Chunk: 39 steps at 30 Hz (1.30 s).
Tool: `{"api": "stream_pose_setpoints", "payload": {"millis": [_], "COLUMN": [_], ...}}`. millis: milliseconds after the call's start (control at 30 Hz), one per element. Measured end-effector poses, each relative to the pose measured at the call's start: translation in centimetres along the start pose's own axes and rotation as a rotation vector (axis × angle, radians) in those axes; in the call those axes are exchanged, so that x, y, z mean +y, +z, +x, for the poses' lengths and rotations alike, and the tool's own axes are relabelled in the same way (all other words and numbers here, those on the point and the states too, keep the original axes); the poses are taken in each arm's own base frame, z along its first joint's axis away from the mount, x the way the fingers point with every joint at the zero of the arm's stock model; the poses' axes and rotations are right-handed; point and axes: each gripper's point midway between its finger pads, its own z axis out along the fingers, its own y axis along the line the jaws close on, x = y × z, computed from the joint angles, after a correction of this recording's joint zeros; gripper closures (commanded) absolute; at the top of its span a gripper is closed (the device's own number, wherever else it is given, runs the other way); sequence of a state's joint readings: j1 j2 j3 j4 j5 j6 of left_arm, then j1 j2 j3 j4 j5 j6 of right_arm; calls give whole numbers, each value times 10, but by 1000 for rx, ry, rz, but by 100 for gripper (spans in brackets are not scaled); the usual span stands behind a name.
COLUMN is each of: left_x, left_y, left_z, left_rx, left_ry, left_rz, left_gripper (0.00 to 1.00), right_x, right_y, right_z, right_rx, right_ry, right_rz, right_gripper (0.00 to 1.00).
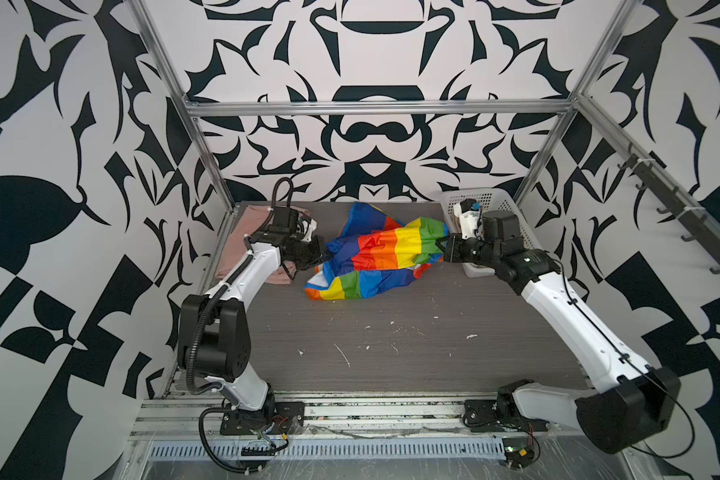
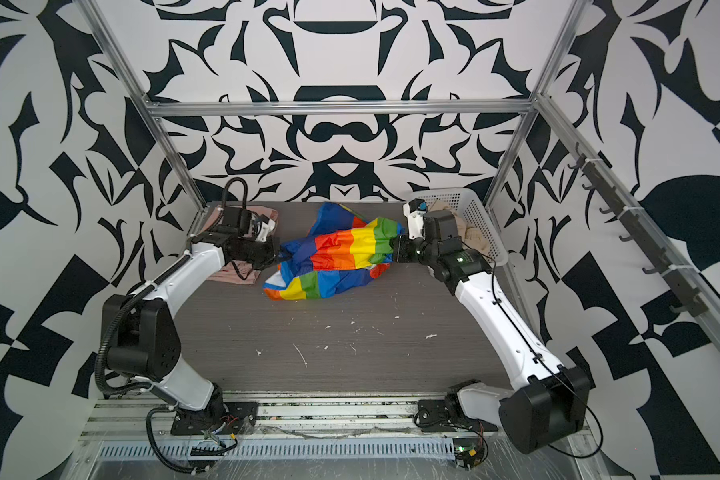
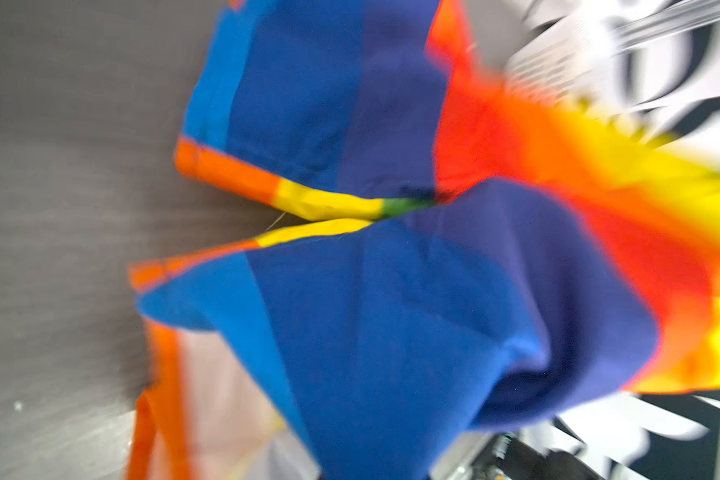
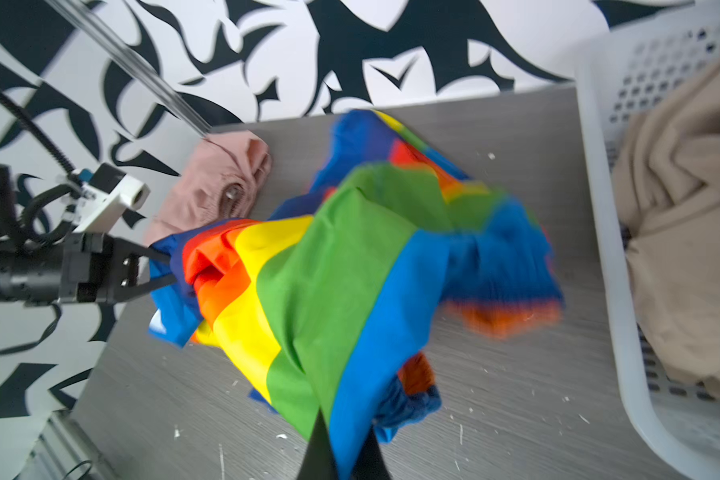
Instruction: Fold and stack the shorts
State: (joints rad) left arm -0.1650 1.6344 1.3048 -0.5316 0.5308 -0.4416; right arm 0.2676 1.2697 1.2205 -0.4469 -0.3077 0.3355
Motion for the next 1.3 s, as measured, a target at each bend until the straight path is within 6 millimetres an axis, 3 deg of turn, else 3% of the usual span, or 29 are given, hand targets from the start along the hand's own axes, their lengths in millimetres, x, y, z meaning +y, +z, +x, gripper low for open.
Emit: {"api": "stream_pose_setpoints", "payload": {"millis": [67,167,200,267,333,400,467,700,833,967,1167,1300], "left_x": [-4,10,23,55,82,96,98,59,38,39,68,74], "left_y": [-1,18,28,41,47,42,33,-12,-33,-30,-7,1], "left_z": [-11,-24,-27,-25,-18,-14,-19,-32,-25,3,53,67], "left_rx": [-6,23,36,63,95,107,88,-10,-52,-21,88,111], "left_ry": [11,-17,-39,-93,-146,-166,-156,-87,-71,-116,-232,-275], "left_rz": [21,7,-20,-89,-158,-213,-243,-231,-178,-130,-136,-119], "left_gripper": [100,100,89,58,40,20,1,0,0,0,0,0], "right_x": [-13,-43,-57,-87,-114,-130,-135,-107,-92,-82,-77,-83], "right_y": [14,61,77,106,125,127,119,64,57,75,116,143], "right_z": [-7,-7,-3,8,26,46,57,78,108,132,133,136], "right_rx": [21,99,131,194,259,315,339,291,293,333,311,303], "right_ry": [24,80,101,138,174,202,212,204,262,322,392,434], "right_rz": [25,79,111,180,239,281,302,251,176,107,16,-16], "right_gripper": [95,84,79,72,63,56,52,45,42,41,41,41]}}
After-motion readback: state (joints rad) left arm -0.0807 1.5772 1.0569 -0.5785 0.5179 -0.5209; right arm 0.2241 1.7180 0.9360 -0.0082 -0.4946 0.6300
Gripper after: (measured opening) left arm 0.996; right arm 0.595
